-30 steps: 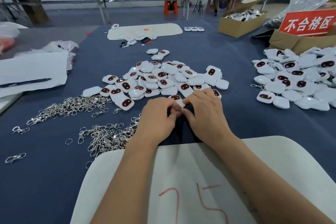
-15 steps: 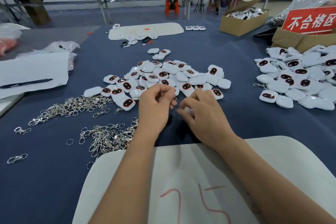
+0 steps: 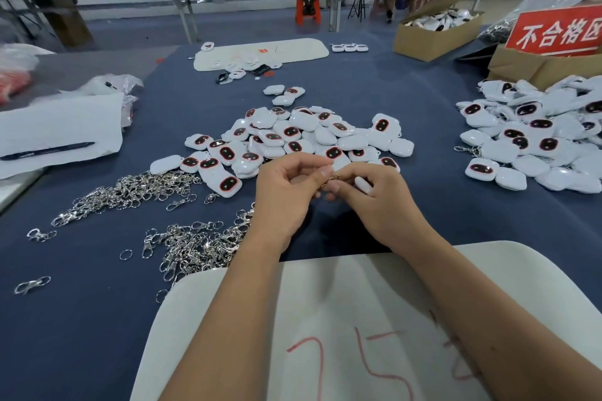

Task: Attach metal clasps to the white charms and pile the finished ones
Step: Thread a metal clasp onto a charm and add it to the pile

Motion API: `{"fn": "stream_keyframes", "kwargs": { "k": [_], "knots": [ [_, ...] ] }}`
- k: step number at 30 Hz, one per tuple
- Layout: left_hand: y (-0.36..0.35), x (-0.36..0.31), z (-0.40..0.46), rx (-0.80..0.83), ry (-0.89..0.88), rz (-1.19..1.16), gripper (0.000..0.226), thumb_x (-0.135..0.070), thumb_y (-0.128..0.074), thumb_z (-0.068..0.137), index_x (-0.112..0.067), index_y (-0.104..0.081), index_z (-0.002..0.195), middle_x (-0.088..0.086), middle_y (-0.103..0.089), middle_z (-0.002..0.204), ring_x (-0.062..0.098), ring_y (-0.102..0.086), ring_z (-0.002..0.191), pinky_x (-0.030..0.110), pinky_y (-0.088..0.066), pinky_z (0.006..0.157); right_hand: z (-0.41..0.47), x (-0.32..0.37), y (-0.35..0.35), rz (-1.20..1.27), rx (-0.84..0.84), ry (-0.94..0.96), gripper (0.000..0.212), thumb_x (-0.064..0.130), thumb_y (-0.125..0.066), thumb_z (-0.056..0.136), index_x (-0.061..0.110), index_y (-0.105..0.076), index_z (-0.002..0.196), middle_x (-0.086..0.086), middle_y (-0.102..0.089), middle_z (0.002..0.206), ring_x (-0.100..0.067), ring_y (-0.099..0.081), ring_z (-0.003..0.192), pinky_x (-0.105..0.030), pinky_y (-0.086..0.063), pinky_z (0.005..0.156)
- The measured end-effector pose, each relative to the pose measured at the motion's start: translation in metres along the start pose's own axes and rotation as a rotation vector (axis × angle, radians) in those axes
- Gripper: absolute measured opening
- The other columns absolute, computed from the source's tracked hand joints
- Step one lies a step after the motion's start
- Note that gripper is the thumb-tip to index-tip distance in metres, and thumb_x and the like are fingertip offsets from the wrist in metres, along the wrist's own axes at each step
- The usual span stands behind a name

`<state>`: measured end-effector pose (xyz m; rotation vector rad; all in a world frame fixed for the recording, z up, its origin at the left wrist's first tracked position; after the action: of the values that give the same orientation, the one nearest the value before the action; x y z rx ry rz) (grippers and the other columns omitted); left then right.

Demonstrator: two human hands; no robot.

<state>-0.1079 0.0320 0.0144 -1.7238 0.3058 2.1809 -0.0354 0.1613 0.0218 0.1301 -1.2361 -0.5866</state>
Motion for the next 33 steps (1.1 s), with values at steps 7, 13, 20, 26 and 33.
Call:
{"fn": "stream_keyframes", "kwargs": {
  "k": [7,13,20,26,33],
  "knots": [
    [-0.006,-0.006,-0.001,0.03,-0.05,0.016,0.008,0.0,-0.073,0.09,-0.006,-0.076,0.095,0.007,-0.076,0.083,0.016,-0.07,0.068,0.028,-0.059,0.074,-0.001,-0.008,0.017,0.257,-0.123,-0.021,0.018,0.009,-0.069,0.098,0.016,-0.077,0.083,-0.002,-0.077,0.08,-0.005,-0.065,0.072,-0.013,-0.047,0.069],
    [-0.014,-0.01,-0.006,0.061,-0.092,0.267,0.01,-0.005,-0.077,0.087,-0.015,-0.076,0.085,0.004,-0.073,0.082,0.014,-0.06,0.073,0.025,-0.052,0.073,-0.004,-0.016,0.031,0.236,-0.298,-0.08,0.014,0.008,-0.07,0.098,0.016,-0.081,0.094,0.02,-0.071,0.073,0.001,-0.06,0.065,-0.01,-0.045,0.061],
    [-0.016,-0.013,-0.008,0.083,-0.095,0.288,0.01,-0.01,-0.075,0.088,-0.017,-0.076,0.081,0.0,-0.074,0.082,0.032,-0.062,0.083,0.041,-0.054,0.081,-0.003,-0.001,0.022,0.156,-0.204,-0.014,0.025,0.005,-0.066,0.099,0.024,-0.078,0.087,0.02,-0.068,0.071,0.002,-0.057,0.064,-0.008,-0.043,0.062],
    [-0.014,-0.01,-0.006,0.093,-0.087,0.253,0.012,-0.008,-0.073,0.089,-0.016,-0.075,0.08,0.0,-0.07,0.077,0.028,-0.06,0.069,0.039,-0.054,0.068,-0.002,0.001,0.02,0.193,-0.159,-0.01,0.032,0.007,-0.066,0.1,0.032,-0.077,0.084,0.014,-0.066,0.068,0.001,-0.054,0.06,-0.008,-0.042,0.061],
    [-0.013,-0.007,-0.004,0.098,-0.057,0.147,0.01,-0.007,-0.071,0.093,-0.013,-0.074,0.085,-0.004,-0.066,0.072,0.009,-0.058,0.06,0.021,-0.047,0.058,-0.002,-0.002,0.02,0.21,-0.162,-0.028,0.027,0.008,-0.067,0.1,0.028,-0.077,0.086,0.019,-0.066,0.068,0.001,-0.053,0.058,-0.008,-0.042,0.06]
  ]
}}
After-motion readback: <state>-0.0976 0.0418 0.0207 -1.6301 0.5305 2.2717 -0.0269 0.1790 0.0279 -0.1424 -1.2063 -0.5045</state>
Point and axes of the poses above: each hand's wrist, its own z-axis towards the middle knuckle, its own y-axis out of the back of the hand, x = y × z, the point moved 10 cm from there along z, towards the middle knuckle
